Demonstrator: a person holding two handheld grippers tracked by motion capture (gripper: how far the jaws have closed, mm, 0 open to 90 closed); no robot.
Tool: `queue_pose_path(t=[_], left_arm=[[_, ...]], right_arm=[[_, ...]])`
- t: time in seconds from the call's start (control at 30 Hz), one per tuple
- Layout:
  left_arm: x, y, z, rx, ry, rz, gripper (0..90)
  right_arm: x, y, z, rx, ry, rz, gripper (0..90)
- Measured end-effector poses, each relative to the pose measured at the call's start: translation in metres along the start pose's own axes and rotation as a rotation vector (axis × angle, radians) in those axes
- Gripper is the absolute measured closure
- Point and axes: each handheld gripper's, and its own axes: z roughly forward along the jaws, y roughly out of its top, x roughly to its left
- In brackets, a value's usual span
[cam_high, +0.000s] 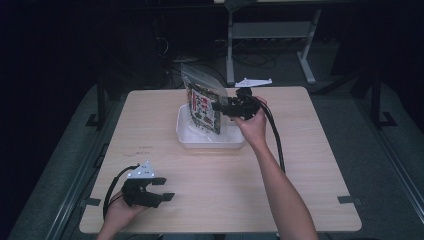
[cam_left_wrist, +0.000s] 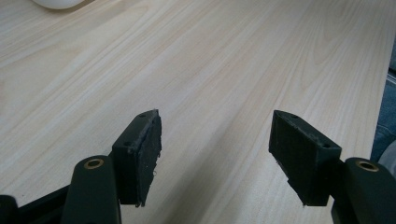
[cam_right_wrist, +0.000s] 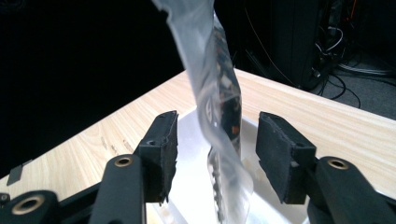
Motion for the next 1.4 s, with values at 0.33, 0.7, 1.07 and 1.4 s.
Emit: queue_pose_path(t=[0.33, 0.7, 1.07, 1.4], left_arm=[[0.001, 0.000, 0.000, 0.001, 0.009, 0.001, 32.4], [0.000, 0.000, 0.002, 0.014, 0.016, 0.006, 29.8], [-0.001, 0.001, 0.003, 0.013, 0.018, 0.009, 28.2], [-0.002, 0.001, 0.004, 0.022, 0.017, 0.015, 27.8]], right_arm=[[0.002, -0.005, -0.011, 0.012, 0.013, 0.003, 44.1], [0.001, -0.013, -0.026, 0.034, 0.015, 0.012, 41.0], [-0.002, -0.024, -0.050, 0.033, 0.031, 0.036, 38.6], [-0.003, -0.033, -0.068, 0.054, 0.033, 0.039, 36.7]])
